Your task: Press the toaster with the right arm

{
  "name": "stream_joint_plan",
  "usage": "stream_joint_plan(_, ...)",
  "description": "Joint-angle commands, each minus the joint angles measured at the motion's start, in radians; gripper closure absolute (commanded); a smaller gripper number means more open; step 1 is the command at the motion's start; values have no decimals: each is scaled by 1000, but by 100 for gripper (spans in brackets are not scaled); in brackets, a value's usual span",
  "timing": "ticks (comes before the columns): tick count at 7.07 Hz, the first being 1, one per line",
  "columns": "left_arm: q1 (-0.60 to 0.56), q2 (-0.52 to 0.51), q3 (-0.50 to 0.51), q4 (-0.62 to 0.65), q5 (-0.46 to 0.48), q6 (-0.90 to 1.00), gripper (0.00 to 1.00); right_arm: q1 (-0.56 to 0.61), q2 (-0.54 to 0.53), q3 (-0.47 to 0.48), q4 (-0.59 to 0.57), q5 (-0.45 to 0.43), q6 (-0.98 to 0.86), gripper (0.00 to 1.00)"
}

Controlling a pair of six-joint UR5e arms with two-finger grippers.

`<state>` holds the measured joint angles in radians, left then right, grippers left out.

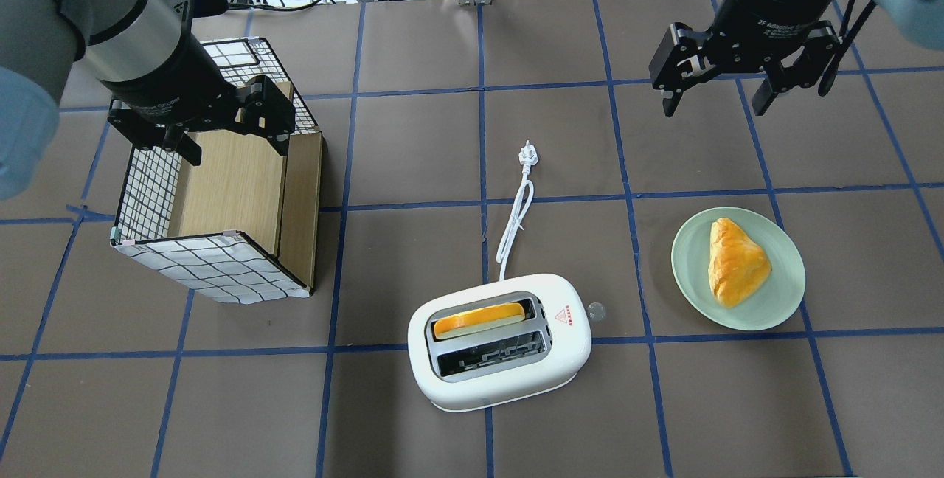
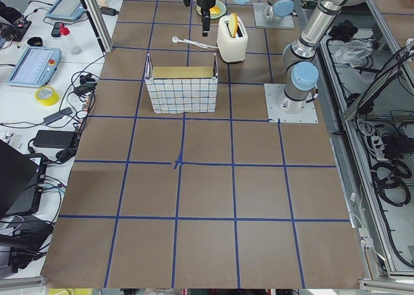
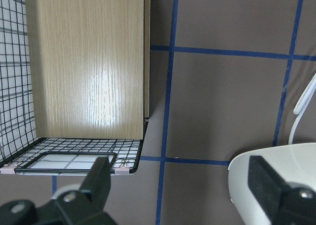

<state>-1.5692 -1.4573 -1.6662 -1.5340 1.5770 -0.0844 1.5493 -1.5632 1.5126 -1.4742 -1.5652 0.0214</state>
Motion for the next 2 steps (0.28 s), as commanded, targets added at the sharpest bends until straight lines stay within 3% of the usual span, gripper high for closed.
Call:
stream_joint_plan(1, 0, 0, 0, 0, 0, 0, 0, 0, 0, 0, 0, 2, 0, 0)
stream_joint_plan(2, 0, 0, 0, 0, 0, 0, 0, 0, 0, 0, 0, 2, 0, 0)
